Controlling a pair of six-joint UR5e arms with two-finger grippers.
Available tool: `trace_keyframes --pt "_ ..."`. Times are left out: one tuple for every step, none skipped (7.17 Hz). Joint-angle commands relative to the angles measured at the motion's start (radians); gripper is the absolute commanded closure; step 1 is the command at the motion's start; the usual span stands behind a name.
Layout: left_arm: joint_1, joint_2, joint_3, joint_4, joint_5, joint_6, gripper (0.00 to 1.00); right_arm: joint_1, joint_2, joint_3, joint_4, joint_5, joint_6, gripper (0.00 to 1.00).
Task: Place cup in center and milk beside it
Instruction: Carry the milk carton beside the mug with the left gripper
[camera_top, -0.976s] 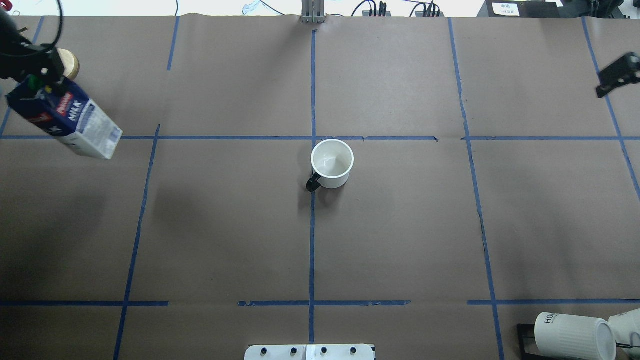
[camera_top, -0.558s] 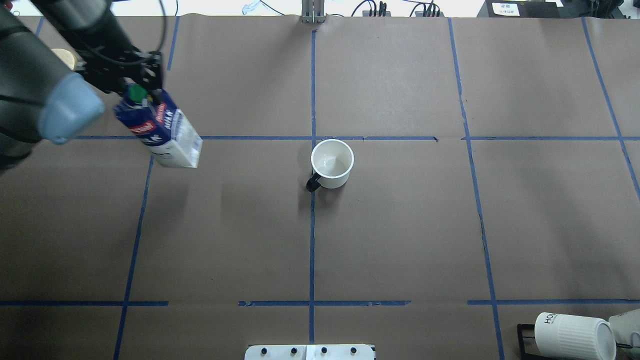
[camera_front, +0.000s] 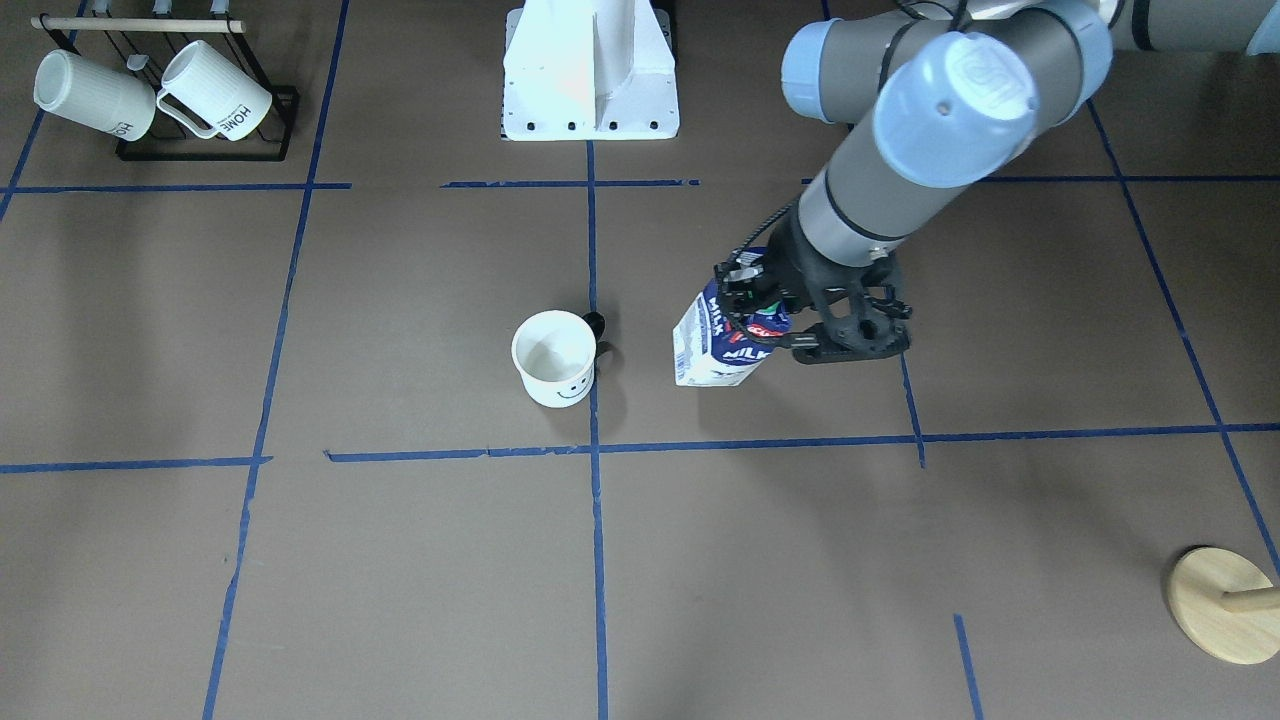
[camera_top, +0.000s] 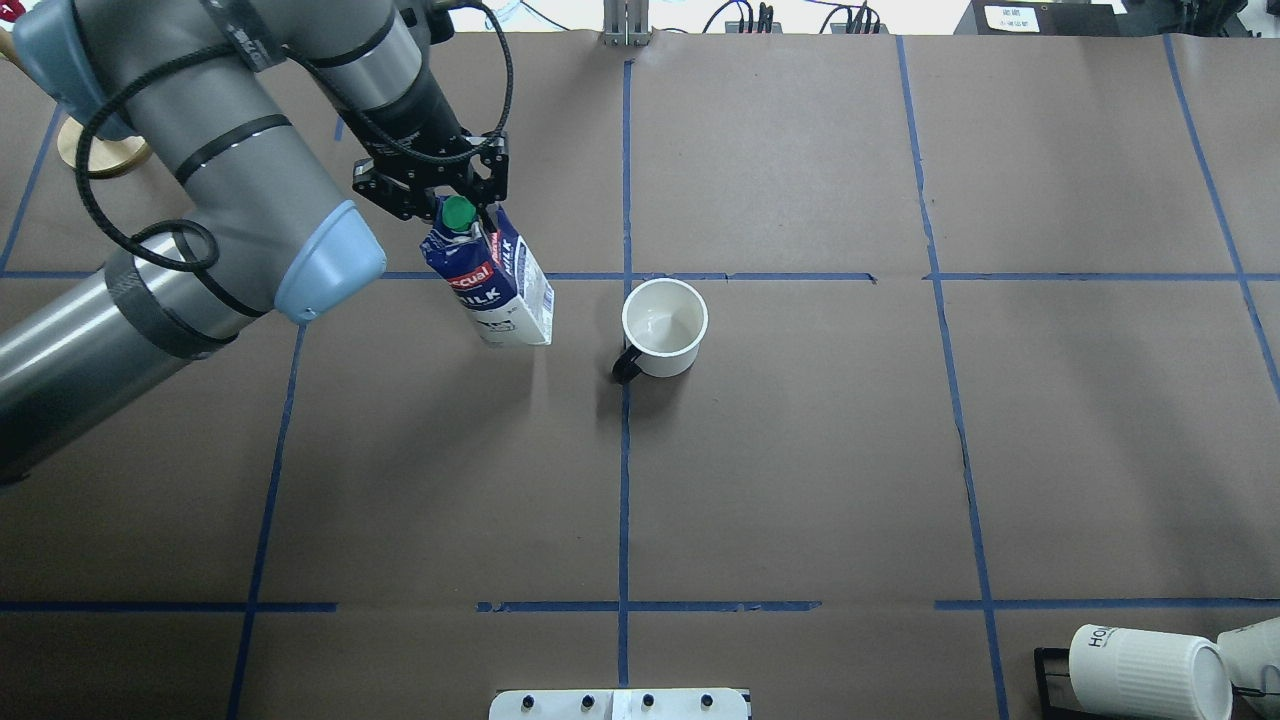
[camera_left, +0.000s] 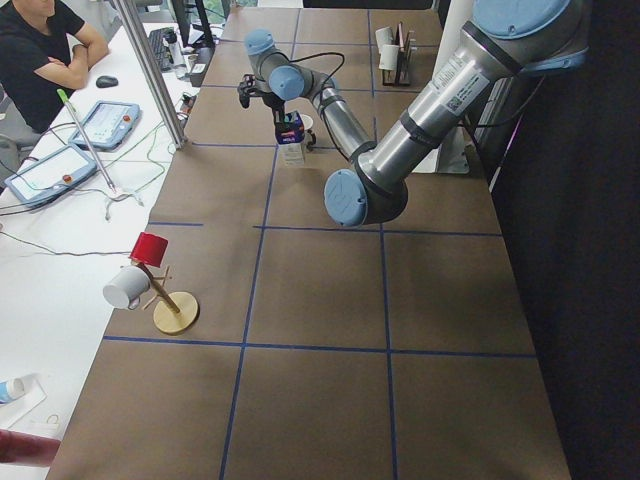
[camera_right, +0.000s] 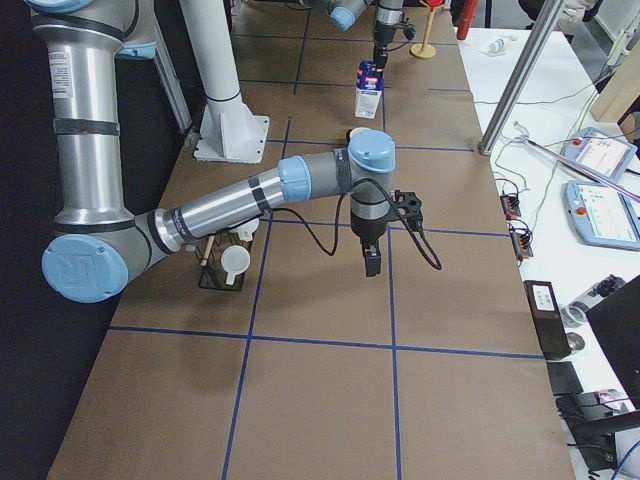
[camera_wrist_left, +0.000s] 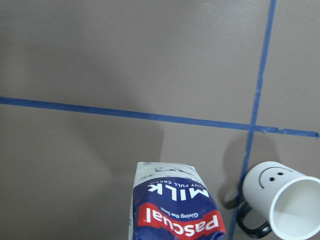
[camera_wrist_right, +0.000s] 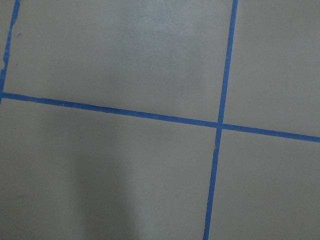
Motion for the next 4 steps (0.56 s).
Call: trace_keyframes --pt "0.073 -0.036 0.013 -0.004 0.096 -0.008 0.94 0.001 -0.003 -0.001 0.001 0.002 -0.01 0.0" --pt "0.097 -0.042 0.015 -0.002 0.137 -0.011 0.94 0.001 -0.003 -0.001 0.008 0.002 -0.007 0.0" --pt "0.1 -0.052 0.015 -0.001 0.139 -0.014 0.94 0.001 -0.003 -0.001 0.014 0.002 -0.008 0.0" --pt "0.109 -0.091 0.053 -0.004 0.141 -0.041 0.94 0.001 -0.005 0.001 0.014 0.002 -0.008 0.0"
